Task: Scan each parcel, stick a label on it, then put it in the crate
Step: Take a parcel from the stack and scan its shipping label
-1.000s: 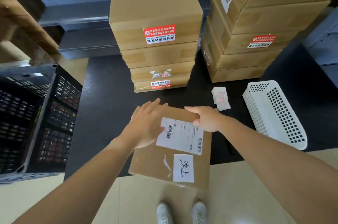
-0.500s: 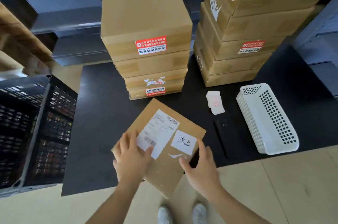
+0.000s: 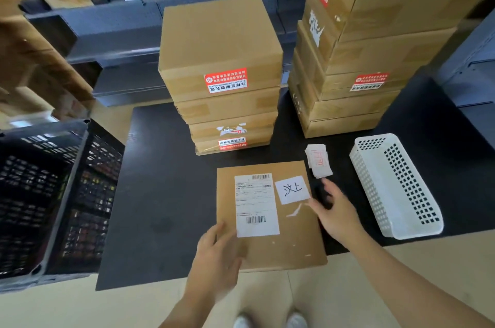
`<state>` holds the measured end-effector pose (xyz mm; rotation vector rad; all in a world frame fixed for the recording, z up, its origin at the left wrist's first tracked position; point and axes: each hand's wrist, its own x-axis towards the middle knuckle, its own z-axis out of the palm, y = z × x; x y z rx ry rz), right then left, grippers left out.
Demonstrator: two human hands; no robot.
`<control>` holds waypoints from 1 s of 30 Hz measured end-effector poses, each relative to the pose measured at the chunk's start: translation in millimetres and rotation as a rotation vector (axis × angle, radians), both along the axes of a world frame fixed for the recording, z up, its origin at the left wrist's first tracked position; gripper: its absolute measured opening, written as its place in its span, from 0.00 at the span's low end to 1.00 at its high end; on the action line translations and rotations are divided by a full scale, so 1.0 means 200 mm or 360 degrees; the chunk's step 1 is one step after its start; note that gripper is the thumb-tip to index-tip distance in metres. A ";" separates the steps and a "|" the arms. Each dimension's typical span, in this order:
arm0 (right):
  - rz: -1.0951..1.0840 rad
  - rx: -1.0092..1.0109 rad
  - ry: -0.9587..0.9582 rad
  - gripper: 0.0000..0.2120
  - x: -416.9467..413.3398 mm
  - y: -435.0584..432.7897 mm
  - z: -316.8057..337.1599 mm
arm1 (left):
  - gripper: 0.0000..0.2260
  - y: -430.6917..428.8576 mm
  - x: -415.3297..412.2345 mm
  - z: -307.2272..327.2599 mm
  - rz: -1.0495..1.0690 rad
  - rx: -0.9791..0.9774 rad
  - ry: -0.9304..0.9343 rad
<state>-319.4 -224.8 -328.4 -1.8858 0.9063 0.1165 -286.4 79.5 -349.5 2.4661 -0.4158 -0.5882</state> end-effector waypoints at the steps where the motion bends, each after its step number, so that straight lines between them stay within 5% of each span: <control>1: -0.0182 -0.0182 -0.0035 0.28 -0.06 -0.04 -0.03 | 0.31 0.00 -0.01 -0.01 0.0002 -0.0002 -0.0053; 3: -0.0325 -0.0547 0.0074 0.24 -0.17 -0.11 -0.11 | 0.30 -0.01 -0.02 -0.05 0.0018 -0.0033 -0.0140; 5: -0.0172 -0.0749 0.0297 0.30 -0.24 -0.14 -0.20 | 0.30 0.00 -0.03 -0.09 0.0036 -0.0088 -0.0187; 12: -0.0076 -0.0858 0.0614 0.51 0.02 -0.10 -0.34 | 0.31 0.01 -0.05 -0.17 0.0125 -0.0256 -0.0449; 30: 0.0026 -0.0867 0.0775 0.41 0.04 -0.15 -0.33 | 0.28 0.00 -0.09 -0.18 0.0187 -0.0276 -0.0320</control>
